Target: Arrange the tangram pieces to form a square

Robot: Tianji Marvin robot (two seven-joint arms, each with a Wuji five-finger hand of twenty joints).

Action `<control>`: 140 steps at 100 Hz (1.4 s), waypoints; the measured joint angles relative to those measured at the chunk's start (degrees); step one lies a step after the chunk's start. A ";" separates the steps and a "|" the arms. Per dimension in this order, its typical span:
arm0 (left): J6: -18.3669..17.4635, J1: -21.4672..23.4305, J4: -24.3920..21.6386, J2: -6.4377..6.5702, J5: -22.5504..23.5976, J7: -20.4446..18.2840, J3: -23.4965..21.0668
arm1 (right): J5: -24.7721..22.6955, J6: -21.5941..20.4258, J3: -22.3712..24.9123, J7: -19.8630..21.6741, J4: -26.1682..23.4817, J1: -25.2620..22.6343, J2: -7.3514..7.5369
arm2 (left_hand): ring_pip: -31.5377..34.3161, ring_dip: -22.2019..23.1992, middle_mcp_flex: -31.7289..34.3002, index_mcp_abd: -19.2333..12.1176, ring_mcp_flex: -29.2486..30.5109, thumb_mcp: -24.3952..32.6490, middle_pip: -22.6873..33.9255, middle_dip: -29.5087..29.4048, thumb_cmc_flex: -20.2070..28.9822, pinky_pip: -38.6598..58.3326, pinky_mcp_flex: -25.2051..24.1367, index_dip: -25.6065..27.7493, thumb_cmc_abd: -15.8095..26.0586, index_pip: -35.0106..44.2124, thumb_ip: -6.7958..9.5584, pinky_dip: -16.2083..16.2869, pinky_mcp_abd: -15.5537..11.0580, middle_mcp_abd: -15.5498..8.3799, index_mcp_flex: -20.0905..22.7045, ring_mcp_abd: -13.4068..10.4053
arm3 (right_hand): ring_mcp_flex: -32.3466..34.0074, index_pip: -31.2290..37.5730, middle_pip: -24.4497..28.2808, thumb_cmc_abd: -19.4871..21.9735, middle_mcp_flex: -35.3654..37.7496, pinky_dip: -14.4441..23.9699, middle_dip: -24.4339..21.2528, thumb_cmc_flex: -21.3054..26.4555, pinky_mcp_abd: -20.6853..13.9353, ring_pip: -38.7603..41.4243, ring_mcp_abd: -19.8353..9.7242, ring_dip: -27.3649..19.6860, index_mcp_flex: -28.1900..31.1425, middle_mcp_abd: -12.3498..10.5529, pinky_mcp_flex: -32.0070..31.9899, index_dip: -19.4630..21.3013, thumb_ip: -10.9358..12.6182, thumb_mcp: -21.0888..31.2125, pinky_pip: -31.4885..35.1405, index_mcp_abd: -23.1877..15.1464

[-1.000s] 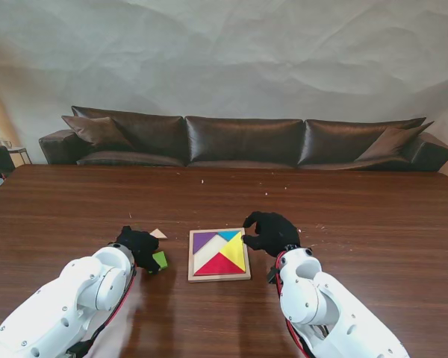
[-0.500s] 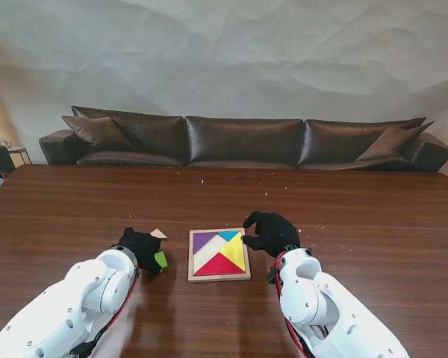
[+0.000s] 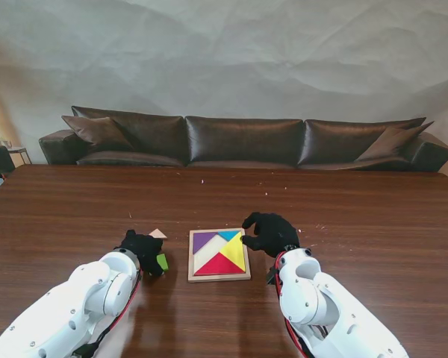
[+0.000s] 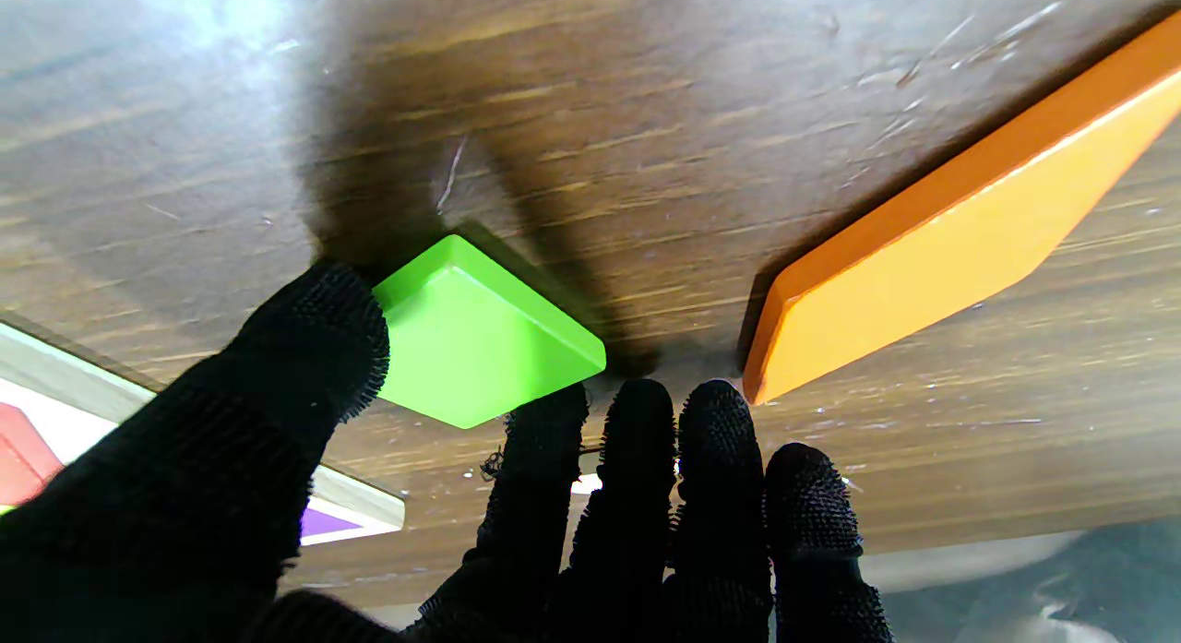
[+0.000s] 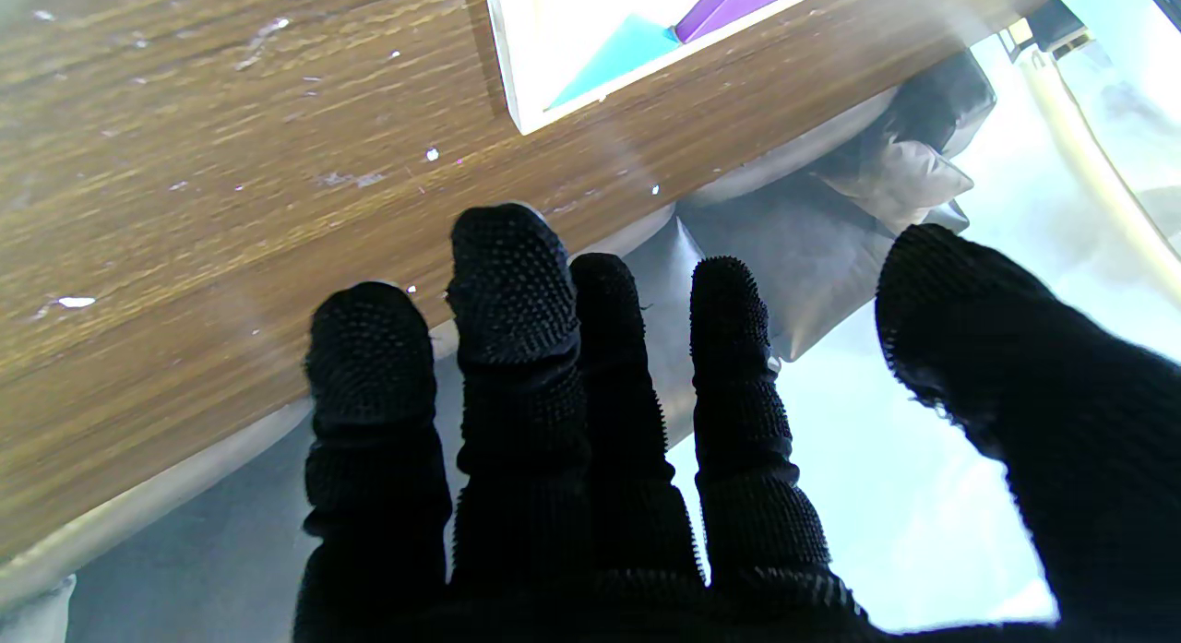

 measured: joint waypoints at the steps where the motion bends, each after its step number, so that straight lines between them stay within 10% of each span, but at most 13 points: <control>1: 0.00 0.01 0.00 0.00 0.00 0.00 0.00 | 0.01 0.00 0.00 0.00 0.01 0.00 0.00 | -0.01 -0.01 -0.04 -0.01 0.00 0.00 0.01 0.01 0.00 0.00 0.00 0.07 -0.01 0.05 -0.03 0.00 0.00 0.03 0.00 0.00 | 0.00 0.00 0.00 0.00 0.00 0.00 0.00 0.00 0.00 0.00 0.00 0.00 0.00 0.00 0.00 0.00 0.00 0.00 0.00 0.00; 63: -1.94 0.50 1.09 -0.44 -0.42 4.21 -0.66 | 1.92 -0.08 -0.32 0.18 1.22 0.65 -0.33 | -14.42 -9.98 1.95 -1.15 -0.99 -2.41 -10.51 -14.36 1.69 -1.59 -0.76 3.12 -4.70 11.64 -5.35 -2.12 0.00 -0.55 -0.02 -0.02 | -0.96 -0.01 0.00 0.00 0.00 0.00 -0.01 0.00 0.00 0.00 0.07 -0.01 -0.04 0.04 -0.36 0.00 0.00 0.00 0.00 1.18; 91: -2.69 1.77 1.14 -0.90 -1.53 8.00 -1.85 | 2.67 -0.18 -0.70 0.39 2.17 1.23 -0.44 | -17.94 -13.33 12.93 -1.23 5.33 -3.36 -13.71 -21.03 4.09 -2.98 1.50 3.16 -7.15 16.92 -8.35 -3.68 1.22 -2.74 2.40 -0.01 | -0.96 -0.01 0.00 0.00 -0.01 0.00 -0.02 0.00 0.01 0.00 0.07 -0.01 -0.05 0.07 -0.38 0.00 0.00 0.00 0.00 1.20; 125: -3.06 2.73 1.45 -1.73 -4.28 11.17 -3.12 | 3.02 -0.25 -0.73 0.56 2.68 1.47 -0.53 | -16.60 -13.82 19.88 -2.66 11.65 -3.39 -9.50 -19.44 5.85 -2.19 4.66 4.20 -9.06 27.60 -8.37 -4.33 2.75 -4.73 8.84 0.52 | -0.99 -0.01 0.00 0.03 -0.70 0.00 -0.02 0.00 0.01 0.00 0.08 -0.01 -0.06 0.55 -0.38 0.00 0.00 -1.05 0.00 1.29; 140: -3.53 3.15 1.35 -1.83 -5.18 11.28 -3.76 | 3.30 -0.23 -0.84 0.56 3.04 1.67 -0.58 | -12.71 -12.54 23.14 -6.85 14.41 -1.35 -8.23 -5.95 12.71 0.11 6.10 0.37 -7.11 28.14 -7.89 -4.46 3.25 -5.85 12.03 0.52 | -0.99 -0.01 0.00 0.04 -0.70 0.00 -0.02 0.00 0.01 0.07 0.09 -0.01 -0.06 0.56 -0.38 0.00 0.00 -1.05 0.00 1.39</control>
